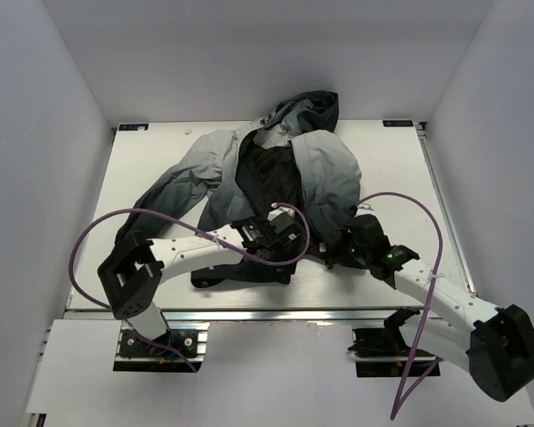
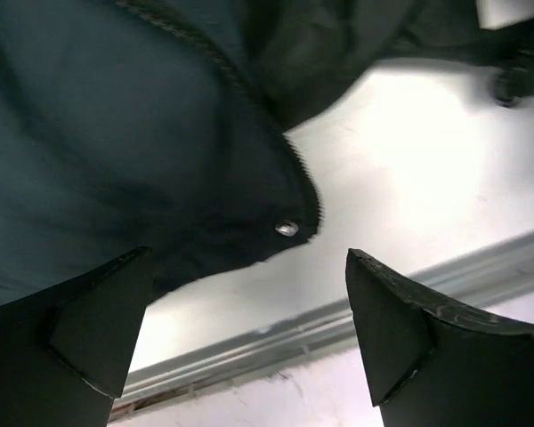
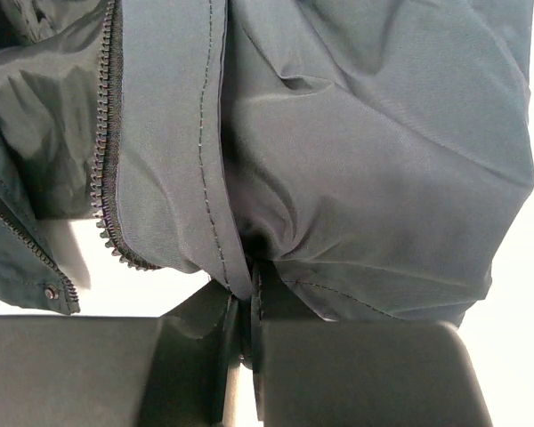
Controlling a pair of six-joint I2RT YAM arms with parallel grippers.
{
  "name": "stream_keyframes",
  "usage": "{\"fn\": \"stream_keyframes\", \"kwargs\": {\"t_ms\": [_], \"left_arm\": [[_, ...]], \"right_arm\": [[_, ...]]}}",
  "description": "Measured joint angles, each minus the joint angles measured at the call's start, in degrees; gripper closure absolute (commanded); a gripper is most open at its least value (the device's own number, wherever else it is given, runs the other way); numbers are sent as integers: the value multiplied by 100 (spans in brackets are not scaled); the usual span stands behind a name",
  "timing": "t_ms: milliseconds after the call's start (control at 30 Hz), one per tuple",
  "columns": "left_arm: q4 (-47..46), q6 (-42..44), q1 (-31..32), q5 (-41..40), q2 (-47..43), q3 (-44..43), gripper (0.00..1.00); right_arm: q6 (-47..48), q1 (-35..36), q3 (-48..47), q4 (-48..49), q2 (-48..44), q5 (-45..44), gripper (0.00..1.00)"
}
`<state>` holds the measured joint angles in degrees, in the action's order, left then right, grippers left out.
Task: Zip up the jacket
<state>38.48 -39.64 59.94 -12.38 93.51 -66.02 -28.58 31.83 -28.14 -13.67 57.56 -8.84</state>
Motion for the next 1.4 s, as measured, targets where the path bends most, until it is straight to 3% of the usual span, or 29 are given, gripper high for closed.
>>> {"fn": "stream_keyframes", "kwargs": {"t_ms": [100,233,567,800,1000,1400], "left_arm": [[4,0,-63,-37,164,55,2],[-55,42,-87,-48,442,188,10],[-168,243,-85,44,927,164,13],[-247,321,-81,76,1099,-11,48],[-444,417,-55,227,1213,-129,98],[-192,496,-142,-4,654,0,100]], "right_arm": [[0,0,0,-4,20,-2,100],[-2,0,0,-7,20,-9,100],[-70,0,0,-33,90,-42,100],[-109,0,4,-116,63,-127,100],[-94,0,103,-140,-57,-101,100],[334,-26,367,472,-750,1255,100]]}}
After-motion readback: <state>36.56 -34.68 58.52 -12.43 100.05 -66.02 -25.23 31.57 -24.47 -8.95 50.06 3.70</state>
